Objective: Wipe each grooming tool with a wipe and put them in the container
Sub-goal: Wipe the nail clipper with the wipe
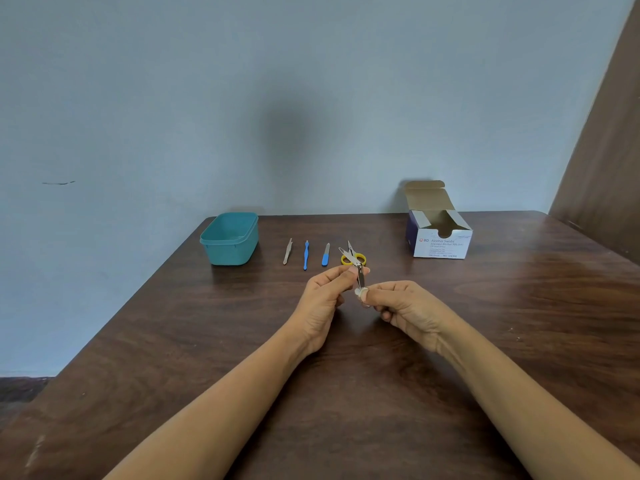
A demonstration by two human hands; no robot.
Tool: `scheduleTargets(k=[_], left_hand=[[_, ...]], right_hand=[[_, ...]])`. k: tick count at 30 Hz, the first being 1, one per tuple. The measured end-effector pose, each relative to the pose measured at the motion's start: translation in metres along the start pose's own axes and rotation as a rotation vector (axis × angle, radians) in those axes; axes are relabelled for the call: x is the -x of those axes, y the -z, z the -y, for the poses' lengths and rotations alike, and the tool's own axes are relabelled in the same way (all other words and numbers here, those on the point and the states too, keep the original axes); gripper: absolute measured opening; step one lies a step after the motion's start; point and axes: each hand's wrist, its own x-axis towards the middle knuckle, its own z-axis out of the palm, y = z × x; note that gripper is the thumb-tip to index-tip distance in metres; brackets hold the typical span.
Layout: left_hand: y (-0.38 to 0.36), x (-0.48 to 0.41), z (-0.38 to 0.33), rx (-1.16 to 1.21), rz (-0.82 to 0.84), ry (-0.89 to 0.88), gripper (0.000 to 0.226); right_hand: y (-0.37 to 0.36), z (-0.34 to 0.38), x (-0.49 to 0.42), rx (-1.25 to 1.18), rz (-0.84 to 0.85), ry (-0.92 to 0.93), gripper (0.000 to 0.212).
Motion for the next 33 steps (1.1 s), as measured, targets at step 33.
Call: scheduleTargets(k=[33], left_hand=[[-0.004, 0.006, -0.01, -0.162, 0.194, 0.122, 0.028]], right_hand=[[0.012, 0.008, 0.002, -0.32, -0.007, -0.004, 0.015]])
